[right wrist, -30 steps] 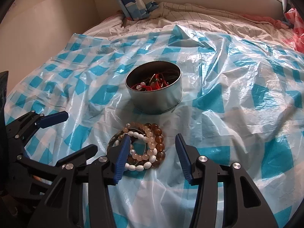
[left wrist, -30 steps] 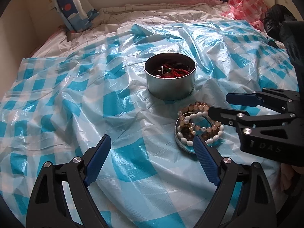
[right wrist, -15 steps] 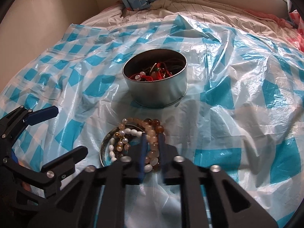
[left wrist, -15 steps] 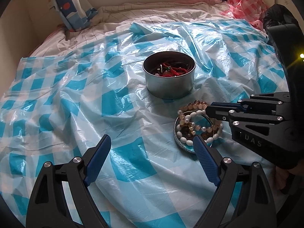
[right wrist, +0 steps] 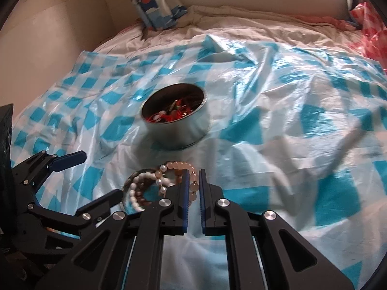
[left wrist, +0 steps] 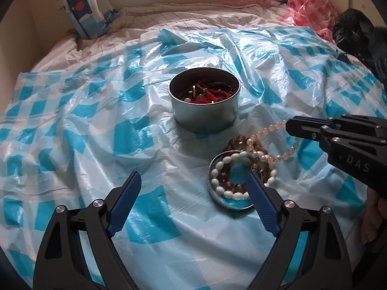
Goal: Organize jewelry
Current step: 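Grasp the pink bead bracelet with the right tool while the left tool grasps the silver bangle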
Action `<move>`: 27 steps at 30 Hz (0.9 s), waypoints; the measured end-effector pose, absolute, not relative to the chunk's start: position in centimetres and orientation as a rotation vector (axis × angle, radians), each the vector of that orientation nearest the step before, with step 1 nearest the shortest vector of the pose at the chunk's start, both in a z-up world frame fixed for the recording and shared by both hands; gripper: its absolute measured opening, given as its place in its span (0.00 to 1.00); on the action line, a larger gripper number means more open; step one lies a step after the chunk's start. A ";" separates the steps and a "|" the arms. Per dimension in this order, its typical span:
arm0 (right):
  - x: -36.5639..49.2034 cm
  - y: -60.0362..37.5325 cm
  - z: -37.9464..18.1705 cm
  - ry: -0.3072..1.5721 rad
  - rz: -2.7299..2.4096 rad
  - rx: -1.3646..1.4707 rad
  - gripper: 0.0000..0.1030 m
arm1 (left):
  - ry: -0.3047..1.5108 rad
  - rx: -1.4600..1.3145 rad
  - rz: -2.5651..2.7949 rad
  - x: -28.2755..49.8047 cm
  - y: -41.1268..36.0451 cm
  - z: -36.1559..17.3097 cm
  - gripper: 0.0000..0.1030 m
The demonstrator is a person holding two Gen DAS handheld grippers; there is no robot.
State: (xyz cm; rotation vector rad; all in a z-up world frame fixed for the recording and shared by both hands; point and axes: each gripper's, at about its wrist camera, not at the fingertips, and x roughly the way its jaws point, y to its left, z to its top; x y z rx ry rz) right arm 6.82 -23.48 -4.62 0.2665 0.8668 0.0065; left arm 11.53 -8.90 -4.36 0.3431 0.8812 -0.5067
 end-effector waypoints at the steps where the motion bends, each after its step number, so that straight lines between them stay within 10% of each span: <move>1: 6.8 -23.8 -4.6 0.870 -0.004 0.272 0.08 | 0.886 0.335 -0.513 11.7 -9.0 -4.4 0.82; 9: 6.9 -24.9 -5.0 0.893 -0.051 0.272 0.08 | 0.946 0.281 -0.555 12.6 -9.5 -5.8 0.47; 19: 7.1 -24.9 -5.5 0.914 -0.047 0.275 0.08 | 0.990 0.250 -0.563 13.1 -9.6 -6.5 0.29; 22: 7.1 -24.9 -5.9 0.930 -0.051 0.275 0.08 | 1.002 0.271 -0.564 13.1 -9.7 -6.7 0.03; 27: 7.5 -24.8 -6.7 0.972 -0.061 0.267 0.09 | 0.990 0.249 -0.593 13.1 -9.2 -5.4 0.01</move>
